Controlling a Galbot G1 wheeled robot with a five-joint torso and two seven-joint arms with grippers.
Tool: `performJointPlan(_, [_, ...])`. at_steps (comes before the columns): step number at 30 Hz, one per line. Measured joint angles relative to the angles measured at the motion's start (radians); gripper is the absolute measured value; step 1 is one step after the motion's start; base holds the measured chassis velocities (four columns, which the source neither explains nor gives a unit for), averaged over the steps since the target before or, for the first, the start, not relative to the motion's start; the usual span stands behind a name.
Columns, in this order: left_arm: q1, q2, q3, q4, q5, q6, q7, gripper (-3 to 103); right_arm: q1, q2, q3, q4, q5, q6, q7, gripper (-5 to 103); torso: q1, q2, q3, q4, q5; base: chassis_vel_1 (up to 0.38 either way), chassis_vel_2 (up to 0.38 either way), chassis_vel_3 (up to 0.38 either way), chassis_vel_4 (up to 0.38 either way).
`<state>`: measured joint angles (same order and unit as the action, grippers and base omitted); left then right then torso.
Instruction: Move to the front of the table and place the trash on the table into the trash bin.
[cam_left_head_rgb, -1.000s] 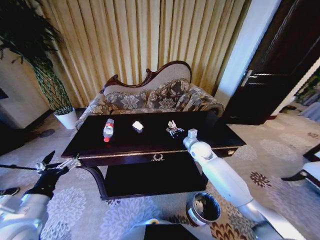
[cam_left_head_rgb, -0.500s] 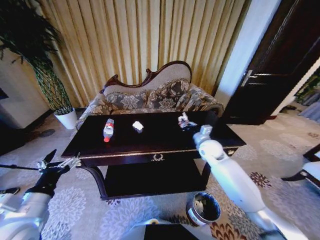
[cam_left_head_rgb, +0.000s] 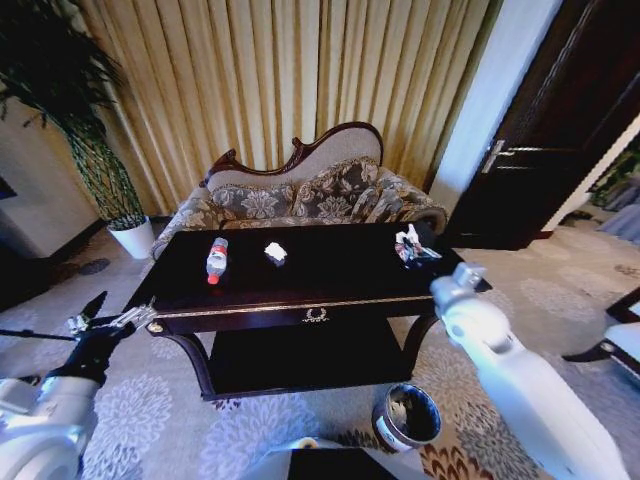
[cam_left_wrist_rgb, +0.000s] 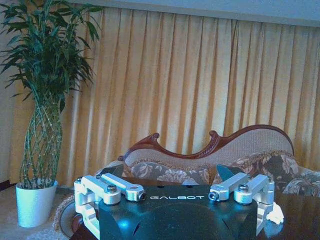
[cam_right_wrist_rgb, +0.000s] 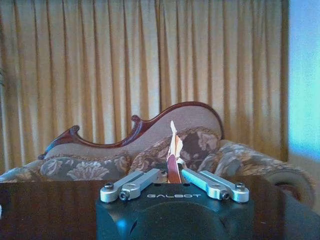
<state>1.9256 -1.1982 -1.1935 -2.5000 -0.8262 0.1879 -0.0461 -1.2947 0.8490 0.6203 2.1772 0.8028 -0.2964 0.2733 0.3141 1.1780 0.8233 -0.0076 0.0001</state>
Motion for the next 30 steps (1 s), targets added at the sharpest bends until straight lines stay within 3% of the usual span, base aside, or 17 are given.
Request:
performJointPlan(7, [-0.003, 0.026, 0.008, 0.0, -0.01, 0.004, 0.0, 100, -0.253, 0.067, 0.155, 0.16, -0.025, 0.003, -0.004, 0, 0.0, 0.0, 0.0, -0.0003, -0.0001, 0.0, 0.0, 0.0, 0.0])
performJointPlan(14, [-0.007, 0.038, 0.005, 0.0, -0.012, 0.009, 0.0, 100, -0.328, 0.102, 0.208, 0.218, -0.03, 0.005, -0.006, 0, 0.0, 0.0, 0.0, 0.0002, -0.0002, 0.0, 0.0, 0.0, 0.0])
performJointPlan(30, [0.005, 0.044, -0.023, 0.0, -0.018, 0.007, 0.003, 100, -0.345, 0.147, 0.167, 0.232, -0.081, 0.009, -0.011, 0, 0.0, 0.0, 0.0, 0.0001, -0.0002, 0.127, -0.125, -0.122, 0.128])
